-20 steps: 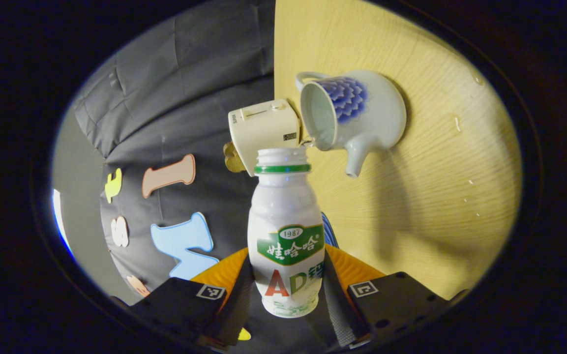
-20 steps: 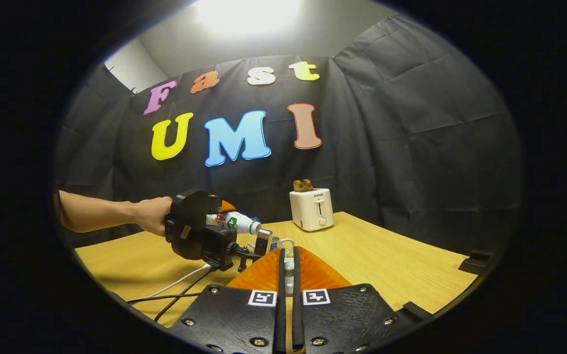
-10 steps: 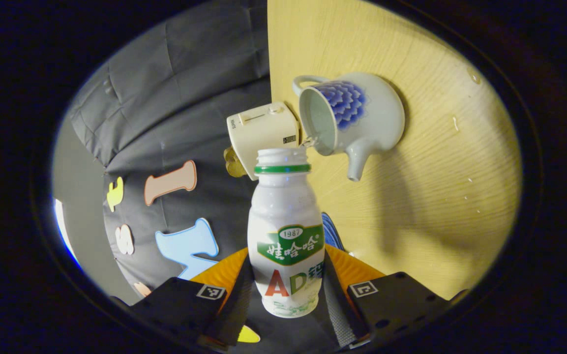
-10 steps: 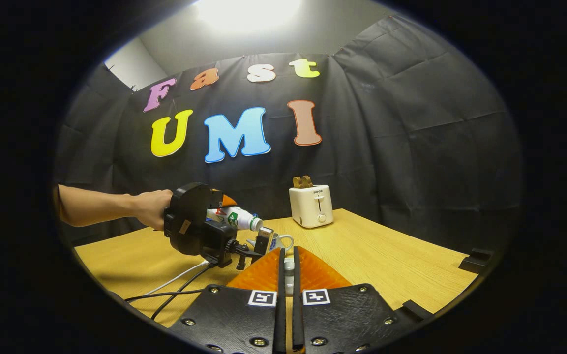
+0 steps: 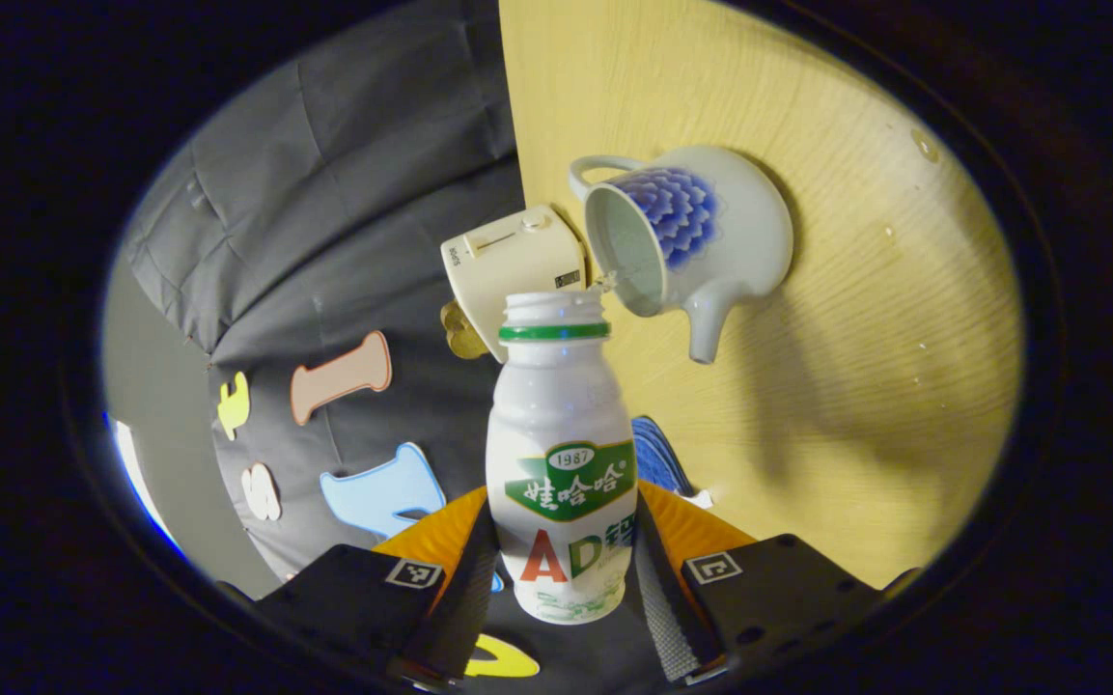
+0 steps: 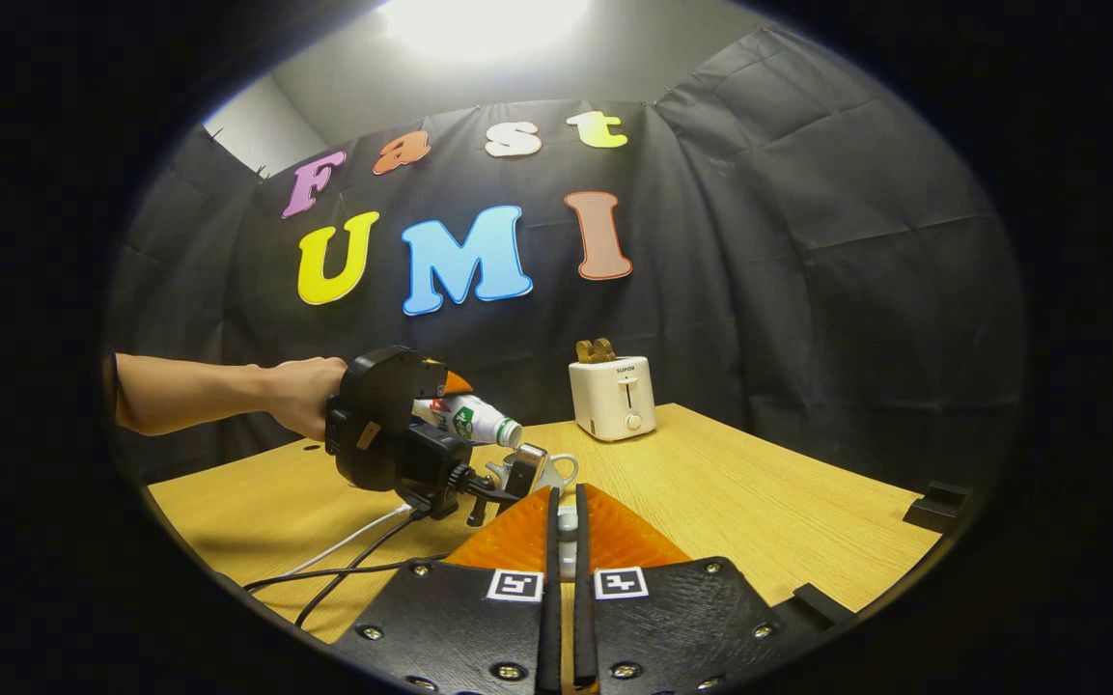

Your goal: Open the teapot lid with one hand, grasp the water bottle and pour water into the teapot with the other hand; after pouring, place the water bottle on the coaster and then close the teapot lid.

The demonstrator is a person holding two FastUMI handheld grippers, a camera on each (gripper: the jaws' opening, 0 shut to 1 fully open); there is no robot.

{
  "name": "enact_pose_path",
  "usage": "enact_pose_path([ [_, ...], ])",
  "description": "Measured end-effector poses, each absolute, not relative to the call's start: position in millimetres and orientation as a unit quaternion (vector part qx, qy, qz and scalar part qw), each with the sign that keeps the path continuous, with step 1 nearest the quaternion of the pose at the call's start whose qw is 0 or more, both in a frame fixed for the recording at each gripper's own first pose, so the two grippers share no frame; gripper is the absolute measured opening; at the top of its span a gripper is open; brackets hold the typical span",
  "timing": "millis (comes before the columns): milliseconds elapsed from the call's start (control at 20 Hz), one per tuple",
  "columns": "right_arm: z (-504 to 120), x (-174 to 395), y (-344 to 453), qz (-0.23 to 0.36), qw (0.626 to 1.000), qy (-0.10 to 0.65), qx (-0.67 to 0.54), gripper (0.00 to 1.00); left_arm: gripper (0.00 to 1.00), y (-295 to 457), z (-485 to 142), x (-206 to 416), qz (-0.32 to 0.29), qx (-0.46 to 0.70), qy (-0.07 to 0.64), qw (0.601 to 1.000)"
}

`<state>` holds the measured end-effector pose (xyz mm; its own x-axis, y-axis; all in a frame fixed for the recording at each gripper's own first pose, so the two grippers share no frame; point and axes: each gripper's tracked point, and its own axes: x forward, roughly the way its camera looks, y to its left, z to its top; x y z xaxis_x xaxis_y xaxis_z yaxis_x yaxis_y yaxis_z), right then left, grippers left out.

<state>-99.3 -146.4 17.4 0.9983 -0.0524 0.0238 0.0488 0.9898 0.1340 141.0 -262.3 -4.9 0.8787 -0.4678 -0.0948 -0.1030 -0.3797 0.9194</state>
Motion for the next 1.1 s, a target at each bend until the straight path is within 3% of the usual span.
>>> enact_pose_path([
  [150,19,-100,-147,-0.027,0.997,-0.015,0.068,0.05,0.77,-262,-5,140,-0.168,0.821,-0.178,0.515],
  [200,18,-101,-147,-0.027,0.997,-0.015,0.068,0.05,0.71,-263,-5,138,-0.166,0.823,-0.18,0.512],
  [400,19,-102,-149,-0.028,0.997,-0.017,0.069,0.05,0.82,-264,-5,137,-0.163,0.829,-0.19,0.5],
  [800,25,-103,-147,-0.029,0.997,-0.023,0.066,0.05,0.82,-262,-4,139,-0.154,0.84,-0.199,0.481],
  [900,24,-104,-147,-0.028,0.997,-0.022,0.064,0.05,0.77,-263,-4,138,-0.156,0.838,-0.201,0.482],
  [1100,28,-104,-143,-0.027,0.997,-0.019,0.066,0.05,0.76,-264,-7,138,-0.168,0.829,-0.199,0.494],
])
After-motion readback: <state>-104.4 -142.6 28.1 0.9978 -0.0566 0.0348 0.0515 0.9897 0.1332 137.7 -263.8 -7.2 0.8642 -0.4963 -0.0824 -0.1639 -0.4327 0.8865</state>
